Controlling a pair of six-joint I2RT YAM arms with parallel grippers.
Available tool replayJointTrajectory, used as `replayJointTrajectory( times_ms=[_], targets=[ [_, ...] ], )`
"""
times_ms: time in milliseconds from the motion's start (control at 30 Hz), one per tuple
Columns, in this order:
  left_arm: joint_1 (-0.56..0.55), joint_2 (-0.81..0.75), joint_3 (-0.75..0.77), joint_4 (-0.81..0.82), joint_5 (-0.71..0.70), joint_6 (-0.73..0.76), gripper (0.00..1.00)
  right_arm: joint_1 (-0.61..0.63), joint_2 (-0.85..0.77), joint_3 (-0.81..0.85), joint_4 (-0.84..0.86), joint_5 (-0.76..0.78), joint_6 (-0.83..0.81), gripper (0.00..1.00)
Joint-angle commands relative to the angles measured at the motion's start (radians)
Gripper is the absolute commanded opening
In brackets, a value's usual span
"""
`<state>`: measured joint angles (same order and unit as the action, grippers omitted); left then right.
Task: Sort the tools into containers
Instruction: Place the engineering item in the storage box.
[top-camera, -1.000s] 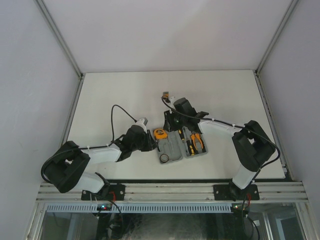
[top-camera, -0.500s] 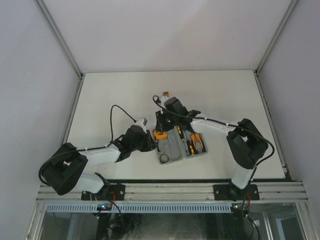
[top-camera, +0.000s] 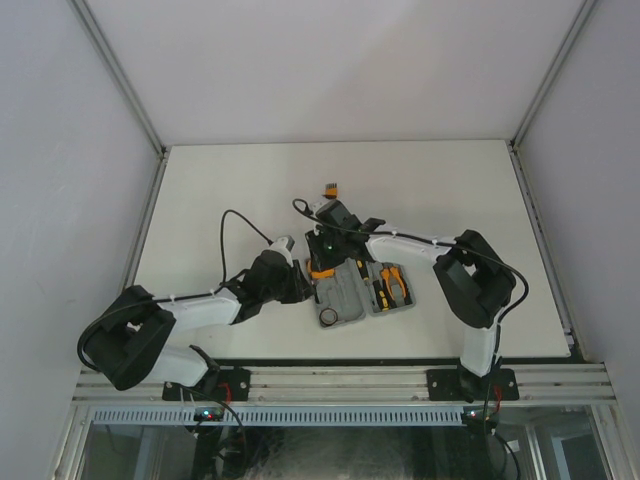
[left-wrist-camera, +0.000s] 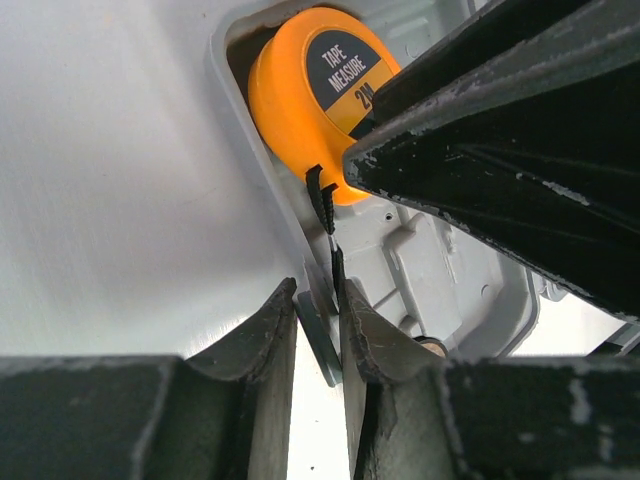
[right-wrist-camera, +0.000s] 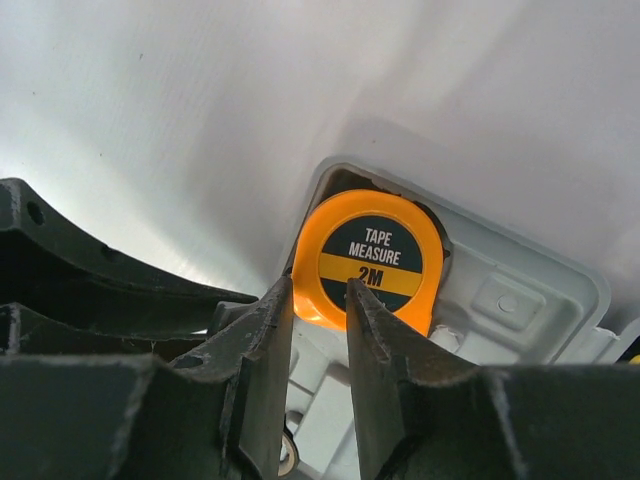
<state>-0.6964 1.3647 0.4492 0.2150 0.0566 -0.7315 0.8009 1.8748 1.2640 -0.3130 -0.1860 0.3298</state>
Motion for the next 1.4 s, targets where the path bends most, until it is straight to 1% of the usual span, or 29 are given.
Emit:
replayJointTrajectory(
  times_ms=[0, 200, 467, 1000, 1233, 1367],
  targets=[
    [-0.003, -0.016, 0.023, 0.020, 0.010, 0.009, 0.26, 0.020, 0.019, 0.058, -0.057, 0.038, -0.023, 0.27],
    [-0.003, -0.009, 0.021, 0.028, 0.017, 0.007, 0.25, 0.047, 0.036, 0.078, -0.119, 0.154, -0.049, 0.27],
    [-0.003, -0.010, 0.023, 0.028, 0.020, 0.006, 0.23, 0.078, 0.060, 0.079, -0.182, 0.239, -0.069, 0.26],
    [-0.003, -0.006, 0.029, 0.026, 0.024, 0.006, 0.21, 0.082, 0.120, 0.059, -0.227, 0.217, -0.038, 0.24],
    [-0.003, -0.007, 0.034, 0.026, 0.027, 0.006, 0.20, 0.087, 0.095, -0.027, -0.197, 0.216, 0.041, 0.22],
    [-0.004, -0.007, 0.034, 0.025, 0.029, 0.004, 0.20, 0.086, 0.034, -0.044, -0.160, 0.218, 0.046, 0.22]
  ],
)
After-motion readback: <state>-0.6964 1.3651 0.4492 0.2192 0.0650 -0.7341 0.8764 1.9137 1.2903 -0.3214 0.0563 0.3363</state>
